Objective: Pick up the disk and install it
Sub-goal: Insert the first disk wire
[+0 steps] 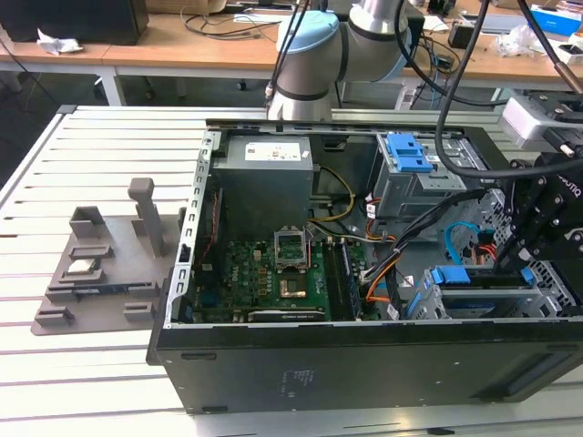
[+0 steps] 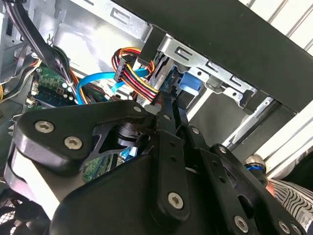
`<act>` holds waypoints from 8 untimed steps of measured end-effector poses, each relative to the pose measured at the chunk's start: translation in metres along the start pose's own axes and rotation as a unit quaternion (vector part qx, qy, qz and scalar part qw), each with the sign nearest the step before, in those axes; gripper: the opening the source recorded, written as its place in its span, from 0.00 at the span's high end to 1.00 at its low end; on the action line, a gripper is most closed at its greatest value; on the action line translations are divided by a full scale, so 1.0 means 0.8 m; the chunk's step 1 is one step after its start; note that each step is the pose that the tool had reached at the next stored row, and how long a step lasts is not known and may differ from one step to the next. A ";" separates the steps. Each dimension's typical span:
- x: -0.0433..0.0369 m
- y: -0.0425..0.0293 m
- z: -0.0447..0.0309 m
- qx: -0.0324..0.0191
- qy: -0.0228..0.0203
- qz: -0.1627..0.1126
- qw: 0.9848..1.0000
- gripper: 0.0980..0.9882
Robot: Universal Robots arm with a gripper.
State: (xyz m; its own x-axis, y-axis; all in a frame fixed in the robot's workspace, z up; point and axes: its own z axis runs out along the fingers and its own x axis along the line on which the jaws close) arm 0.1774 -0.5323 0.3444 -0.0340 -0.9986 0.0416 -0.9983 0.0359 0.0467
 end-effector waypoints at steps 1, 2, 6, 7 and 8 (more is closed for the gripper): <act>0.000 -0.0001 0.0008 0.000 0.000 0.000 1.000 0.93; 0.000 -0.0003 0.0019 0.000 0.000 0.000 1.000 0.93; 0.000 -0.0005 0.0055 0.000 0.000 0.000 1.000 0.93; 0.000 -0.0005 0.0062 0.000 0.000 0.000 1.000 0.93; 0.000 -0.0006 0.0067 0.000 0.000 0.000 1.000 0.93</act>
State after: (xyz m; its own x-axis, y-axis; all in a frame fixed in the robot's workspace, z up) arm 0.1776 -0.5323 0.3390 -0.0338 -0.9985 0.0420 -0.9983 0.0358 0.0466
